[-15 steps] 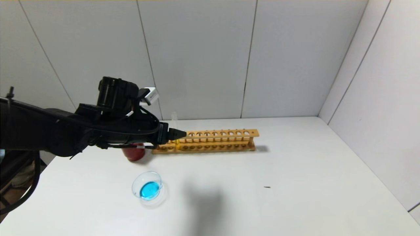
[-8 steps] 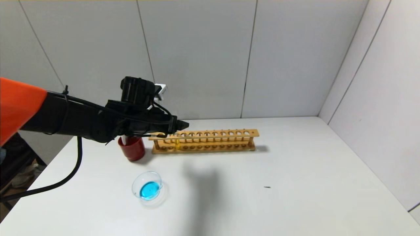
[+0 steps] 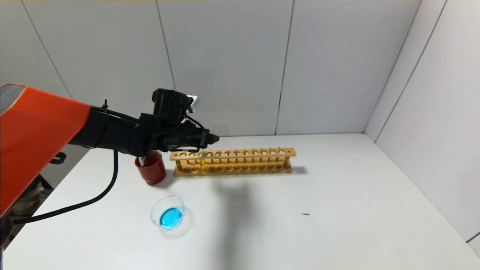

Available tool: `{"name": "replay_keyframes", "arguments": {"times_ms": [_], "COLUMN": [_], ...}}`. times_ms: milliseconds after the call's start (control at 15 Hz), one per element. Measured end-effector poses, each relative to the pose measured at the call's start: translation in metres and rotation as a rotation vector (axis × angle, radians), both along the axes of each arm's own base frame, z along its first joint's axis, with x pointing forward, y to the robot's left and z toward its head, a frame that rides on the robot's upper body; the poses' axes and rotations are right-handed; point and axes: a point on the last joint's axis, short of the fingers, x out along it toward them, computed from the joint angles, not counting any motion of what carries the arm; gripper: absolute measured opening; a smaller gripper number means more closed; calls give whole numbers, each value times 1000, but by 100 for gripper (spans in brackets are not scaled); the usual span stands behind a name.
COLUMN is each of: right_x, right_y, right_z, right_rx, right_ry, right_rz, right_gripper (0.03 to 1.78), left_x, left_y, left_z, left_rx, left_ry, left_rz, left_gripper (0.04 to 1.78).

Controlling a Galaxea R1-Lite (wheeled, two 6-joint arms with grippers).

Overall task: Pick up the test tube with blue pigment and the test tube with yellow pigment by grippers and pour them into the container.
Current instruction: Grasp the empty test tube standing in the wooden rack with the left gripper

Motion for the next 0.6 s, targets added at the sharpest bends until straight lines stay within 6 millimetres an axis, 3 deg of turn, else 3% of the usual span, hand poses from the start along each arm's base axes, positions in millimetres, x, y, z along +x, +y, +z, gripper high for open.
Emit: {"name": "replay_keyframes", "arguments": {"times_ms": [200,467,600], "right_x": [0,0,0], "right_y": [0,0,0], "right_z": [0,0,0], "right_rx": [0,0,0], "right_ry": [0,0,0], "right_rz": [0,0,0], "right_gripper": [175,175,175], "left_x": [6,8,8], "left_y": [-2,-3,-2], "left_z": [-6,-8,-8], "left_rx": [4,6,8], "left_ry": [5,9,8], "left_rz": [3,3,8], "left_gripper": [118,47,34]}}
